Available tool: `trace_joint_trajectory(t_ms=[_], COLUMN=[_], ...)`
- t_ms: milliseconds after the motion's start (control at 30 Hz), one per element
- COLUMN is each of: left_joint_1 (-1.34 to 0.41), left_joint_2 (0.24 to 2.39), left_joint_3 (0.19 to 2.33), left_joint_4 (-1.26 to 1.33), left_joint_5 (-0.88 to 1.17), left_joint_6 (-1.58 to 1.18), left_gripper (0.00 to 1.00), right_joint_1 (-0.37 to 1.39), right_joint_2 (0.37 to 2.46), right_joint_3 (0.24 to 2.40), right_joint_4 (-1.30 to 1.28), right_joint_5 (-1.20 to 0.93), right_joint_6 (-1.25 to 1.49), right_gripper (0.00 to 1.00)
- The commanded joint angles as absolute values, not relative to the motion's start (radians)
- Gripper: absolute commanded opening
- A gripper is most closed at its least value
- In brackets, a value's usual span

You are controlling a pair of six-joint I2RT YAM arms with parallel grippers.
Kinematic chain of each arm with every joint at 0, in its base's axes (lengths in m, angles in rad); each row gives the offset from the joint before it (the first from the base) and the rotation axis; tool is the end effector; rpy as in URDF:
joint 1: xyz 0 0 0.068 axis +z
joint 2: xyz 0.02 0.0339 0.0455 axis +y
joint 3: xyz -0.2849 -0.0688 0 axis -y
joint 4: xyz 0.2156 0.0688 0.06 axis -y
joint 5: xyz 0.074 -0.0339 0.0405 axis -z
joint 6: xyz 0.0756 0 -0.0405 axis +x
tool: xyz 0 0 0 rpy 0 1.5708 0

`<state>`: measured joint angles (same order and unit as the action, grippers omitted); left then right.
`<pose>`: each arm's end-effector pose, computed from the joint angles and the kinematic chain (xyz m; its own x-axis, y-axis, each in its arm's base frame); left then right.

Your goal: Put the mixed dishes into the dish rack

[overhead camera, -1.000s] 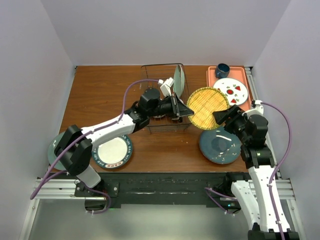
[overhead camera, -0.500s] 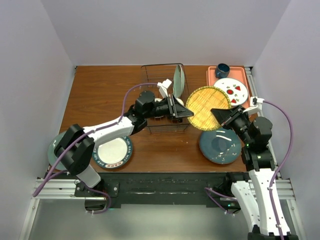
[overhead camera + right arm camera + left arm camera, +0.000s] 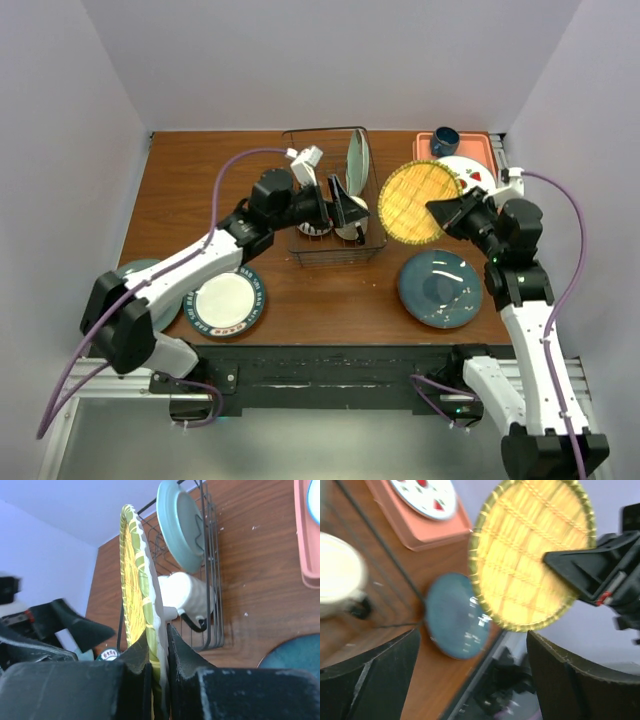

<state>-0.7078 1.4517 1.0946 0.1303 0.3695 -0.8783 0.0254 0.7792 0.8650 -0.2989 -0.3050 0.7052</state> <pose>0.2481 -0.2482 0.3447 -0.7815 -0.2759 -0.5596 0.4263 0.4188 -0.8018 0.1691 0.0270 0.3611 -0.3669 0.6091 -0.7031 -0.1048 0.7239 0.6819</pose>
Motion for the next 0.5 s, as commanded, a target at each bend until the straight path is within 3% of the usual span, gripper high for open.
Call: trace_joint_trajectory(t_ms=[0, 167, 467], left_joint_1=[-0.696, -0.672, -0.488], left_joint_2=[1.324, 1.218, 1.137], left_joint_3=[1.198, 1.184, 1.079], left_joint_4=[-0.185, -0.36, -0.4], left_joint_5=[0.073, -0.218, -0.157], left_joint_6=[-0.583, -0.459, -0.468], left_gripper=[0.94, 1.0, 1.0], right_joint_1=[0.041, 0.176, 0.538], right_joint_2=[0.871, 1.014, 1.325], right_joint_3=[1.02, 1.186, 1.488], right_joint_4=[-0.253, -0.302, -0.359], right_joint_5=[-0.217, -0.045, 0.406], right_joint_6=[0.641, 0.577, 0.465], right_gripper=[0.0, 0.0, 0.0])
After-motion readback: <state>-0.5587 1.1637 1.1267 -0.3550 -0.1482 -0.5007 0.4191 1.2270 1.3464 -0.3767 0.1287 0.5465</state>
